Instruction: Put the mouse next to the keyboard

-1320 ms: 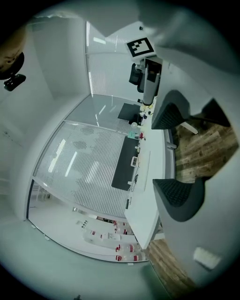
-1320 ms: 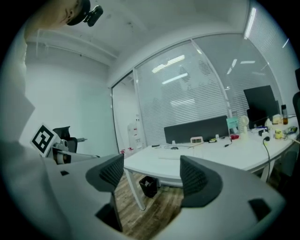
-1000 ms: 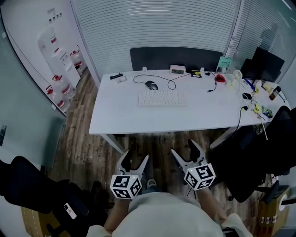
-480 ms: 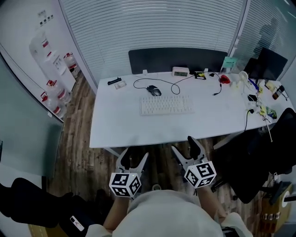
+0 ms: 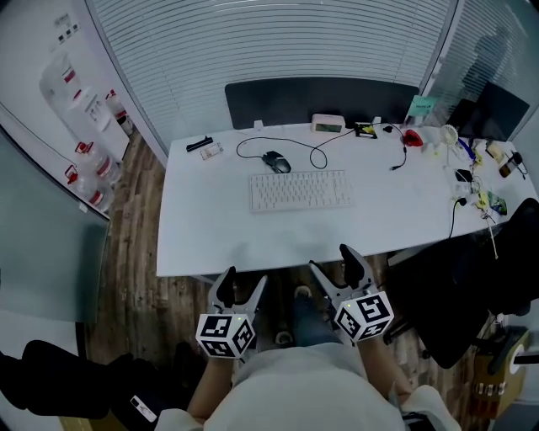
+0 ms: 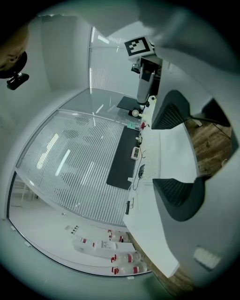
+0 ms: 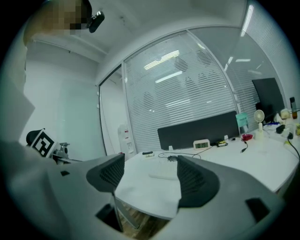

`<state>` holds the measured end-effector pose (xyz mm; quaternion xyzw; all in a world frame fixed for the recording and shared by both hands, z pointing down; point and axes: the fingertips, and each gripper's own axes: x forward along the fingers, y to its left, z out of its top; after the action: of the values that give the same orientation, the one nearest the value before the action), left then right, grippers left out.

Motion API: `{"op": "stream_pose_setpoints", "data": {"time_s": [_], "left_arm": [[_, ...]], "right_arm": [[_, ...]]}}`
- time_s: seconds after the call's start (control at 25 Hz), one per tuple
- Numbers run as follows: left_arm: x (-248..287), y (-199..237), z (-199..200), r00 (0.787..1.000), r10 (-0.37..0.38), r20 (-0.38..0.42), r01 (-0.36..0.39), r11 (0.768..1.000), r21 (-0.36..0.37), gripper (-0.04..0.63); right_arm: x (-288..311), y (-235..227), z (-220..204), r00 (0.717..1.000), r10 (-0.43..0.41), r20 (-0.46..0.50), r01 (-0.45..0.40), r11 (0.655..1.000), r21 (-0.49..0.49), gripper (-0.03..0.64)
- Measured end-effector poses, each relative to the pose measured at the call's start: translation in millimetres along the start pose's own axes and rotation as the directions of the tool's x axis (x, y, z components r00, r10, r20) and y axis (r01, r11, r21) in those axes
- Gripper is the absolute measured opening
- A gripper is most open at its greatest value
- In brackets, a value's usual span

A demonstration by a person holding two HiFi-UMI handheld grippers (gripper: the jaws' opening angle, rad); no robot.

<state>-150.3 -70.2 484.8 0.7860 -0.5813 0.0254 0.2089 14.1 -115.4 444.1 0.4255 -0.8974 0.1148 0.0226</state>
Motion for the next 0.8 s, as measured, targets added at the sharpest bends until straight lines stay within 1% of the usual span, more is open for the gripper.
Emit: {"op": "stream_pose_setpoints", "data": {"time_s": [0.12, 0.24, 0.4, 0.6, 0.8], "left_arm": [[17.4, 6.2, 4.3, 1.000, 0.013, 0.002, -0.013, 1.000, -0.002, 0.316], [38.4, 18.4, 11.1, 0.999, 0.042, 0.006, -0.042, 0.999, -0.013, 0.316], [69.4, 32.5, 28.2, 0.997, 0.075, 0.019, -0.075, 0.997, -0.022, 0.316], [102.5, 46.6, 46.2, 0.993, 0.117, 0.030, -0.116, 0.992, -0.045, 0.316], [129.6, 57.1, 56.7, 0.987, 0.157, 0.027, -0.155, 0.986, -0.063, 0.316]], "right_arm": [[21.6, -13.9, 4.1, 1.000, 0.013, -0.004, -0.013, 1.000, -0.015, 0.350], [50.6, -31.8, 10.5, 0.999, 0.032, -0.008, -0.032, 0.999, -0.037, 0.350], [92.5, -55.3, 22.2, 0.998, 0.063, -0.023, -0.065, 0.996, -0.059, 0.350], [140.3, -75.0, 24.0, 0.990, 0.116, -0.080, -0.122, 0.989, -0.080, 0.350], [187.4, -94.9, 20.9, 0.979, 0.145, -0.146, -0.162, 0.981, -0.106, 0.350]]}}
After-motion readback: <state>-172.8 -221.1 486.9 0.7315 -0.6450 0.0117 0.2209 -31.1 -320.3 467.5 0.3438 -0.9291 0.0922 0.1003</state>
